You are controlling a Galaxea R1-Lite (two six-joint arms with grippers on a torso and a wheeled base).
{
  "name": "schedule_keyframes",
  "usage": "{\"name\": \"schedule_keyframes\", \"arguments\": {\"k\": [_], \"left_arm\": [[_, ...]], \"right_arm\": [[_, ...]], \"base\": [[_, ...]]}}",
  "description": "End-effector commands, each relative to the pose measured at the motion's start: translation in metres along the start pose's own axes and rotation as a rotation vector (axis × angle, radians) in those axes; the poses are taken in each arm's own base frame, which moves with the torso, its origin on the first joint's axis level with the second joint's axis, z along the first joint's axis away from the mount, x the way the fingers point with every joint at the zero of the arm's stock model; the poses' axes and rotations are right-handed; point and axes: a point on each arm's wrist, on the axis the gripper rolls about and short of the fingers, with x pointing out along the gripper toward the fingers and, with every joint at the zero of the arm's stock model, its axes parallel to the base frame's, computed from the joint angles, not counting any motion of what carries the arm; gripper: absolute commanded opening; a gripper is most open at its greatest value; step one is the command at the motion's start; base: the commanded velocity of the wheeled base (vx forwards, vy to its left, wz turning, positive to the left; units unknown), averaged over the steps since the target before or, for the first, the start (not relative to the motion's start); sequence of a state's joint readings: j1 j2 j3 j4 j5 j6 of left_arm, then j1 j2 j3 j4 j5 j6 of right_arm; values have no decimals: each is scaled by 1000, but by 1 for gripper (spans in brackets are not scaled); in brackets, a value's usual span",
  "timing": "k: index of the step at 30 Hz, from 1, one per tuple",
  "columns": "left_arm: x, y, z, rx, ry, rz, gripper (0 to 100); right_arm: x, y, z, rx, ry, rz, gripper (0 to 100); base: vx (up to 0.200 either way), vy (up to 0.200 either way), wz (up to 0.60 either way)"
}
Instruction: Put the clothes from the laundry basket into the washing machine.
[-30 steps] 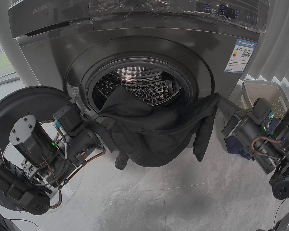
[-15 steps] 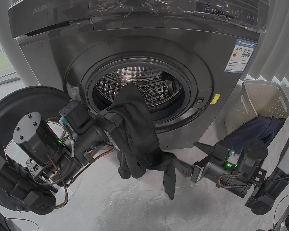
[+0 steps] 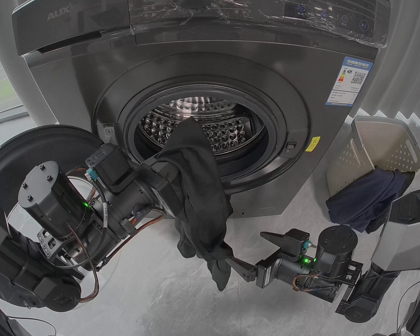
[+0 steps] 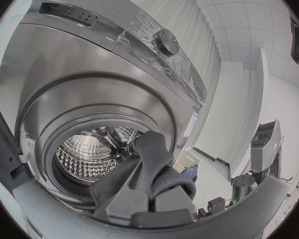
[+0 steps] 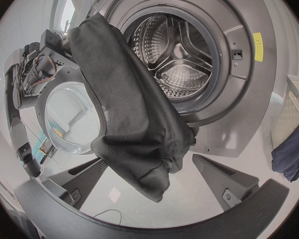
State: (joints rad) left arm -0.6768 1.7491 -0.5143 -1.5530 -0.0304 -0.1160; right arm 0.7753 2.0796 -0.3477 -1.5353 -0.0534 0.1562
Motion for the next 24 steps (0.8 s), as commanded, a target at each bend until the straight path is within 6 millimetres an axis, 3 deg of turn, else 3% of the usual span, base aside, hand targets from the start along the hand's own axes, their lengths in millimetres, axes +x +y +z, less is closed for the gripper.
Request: {"name": "schedule_keyframes", "arguments": {"k": [1,7,16,24], "left_arm": [[-1,-1,2,2,-8,-2,0],[-1,-1,2,3,-10,-4,0],[-4,-5,11,-3,-34,-19,0],[-4,-11,10,-8,-31,-37,0]], "right_arm": [[11,4,3,2,-28,11,100],[42,5,21,10,-137,16,100],[93,2,9,5,-181,12,100],[118,6,12,8,-247,28,100]], "base": [[0,0,0],[0,0,0],[0,0,0],[0,0,0]]}}
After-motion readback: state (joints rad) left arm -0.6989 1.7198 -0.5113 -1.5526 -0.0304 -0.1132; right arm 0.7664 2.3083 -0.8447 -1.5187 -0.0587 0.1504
